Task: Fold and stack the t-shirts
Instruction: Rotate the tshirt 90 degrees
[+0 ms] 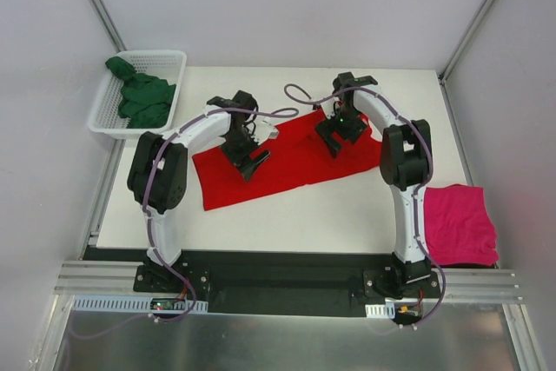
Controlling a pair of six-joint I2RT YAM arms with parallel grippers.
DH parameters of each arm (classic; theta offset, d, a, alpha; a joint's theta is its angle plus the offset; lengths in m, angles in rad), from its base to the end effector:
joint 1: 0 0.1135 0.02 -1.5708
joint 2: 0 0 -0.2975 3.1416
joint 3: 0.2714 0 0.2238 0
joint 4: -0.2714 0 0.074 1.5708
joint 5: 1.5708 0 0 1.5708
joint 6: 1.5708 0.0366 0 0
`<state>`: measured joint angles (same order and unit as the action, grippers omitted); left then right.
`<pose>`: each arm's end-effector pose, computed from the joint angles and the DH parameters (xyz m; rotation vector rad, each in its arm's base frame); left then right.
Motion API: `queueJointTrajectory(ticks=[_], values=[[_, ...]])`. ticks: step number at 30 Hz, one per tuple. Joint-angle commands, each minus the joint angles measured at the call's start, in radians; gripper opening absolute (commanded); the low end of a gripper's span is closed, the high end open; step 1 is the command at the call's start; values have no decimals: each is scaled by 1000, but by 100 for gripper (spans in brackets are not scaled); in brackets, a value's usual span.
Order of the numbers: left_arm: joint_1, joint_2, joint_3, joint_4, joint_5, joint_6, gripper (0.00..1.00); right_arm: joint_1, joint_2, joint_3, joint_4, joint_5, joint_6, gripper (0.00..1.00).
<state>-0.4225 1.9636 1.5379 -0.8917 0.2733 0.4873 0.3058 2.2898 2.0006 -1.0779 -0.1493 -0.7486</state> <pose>0.3447 -0.1658 0.2482 1.2999 2.5437 -0.3808 0.4389 0.1443 0.2255 -1.4817 2.5010 0.1468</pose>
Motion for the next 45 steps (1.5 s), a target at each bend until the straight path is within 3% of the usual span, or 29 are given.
queueJointTrajectory(ticks=[1, 18, 26, 34, 45], values=[[-21, -123, -103, 54, -71, 16, 84, -10, -99, -95, 70, 66, -11, 98], [-33, -147, -375, 220, -141, 112, 83, -10, -92, -131, 134, 143, -37, 99], [-76, -207, -467, 214, -135, 134, 83, -10, -36, -76, 142, 214, -67, 99], [-170, -215, -397, 148, -77, 48, 84, -4, 91, 75, 144, 251, -72, 100], [-240, -103, -214, 120, -29, -29, 84, 76, 155, 114, 174, 248, -77, 100]])
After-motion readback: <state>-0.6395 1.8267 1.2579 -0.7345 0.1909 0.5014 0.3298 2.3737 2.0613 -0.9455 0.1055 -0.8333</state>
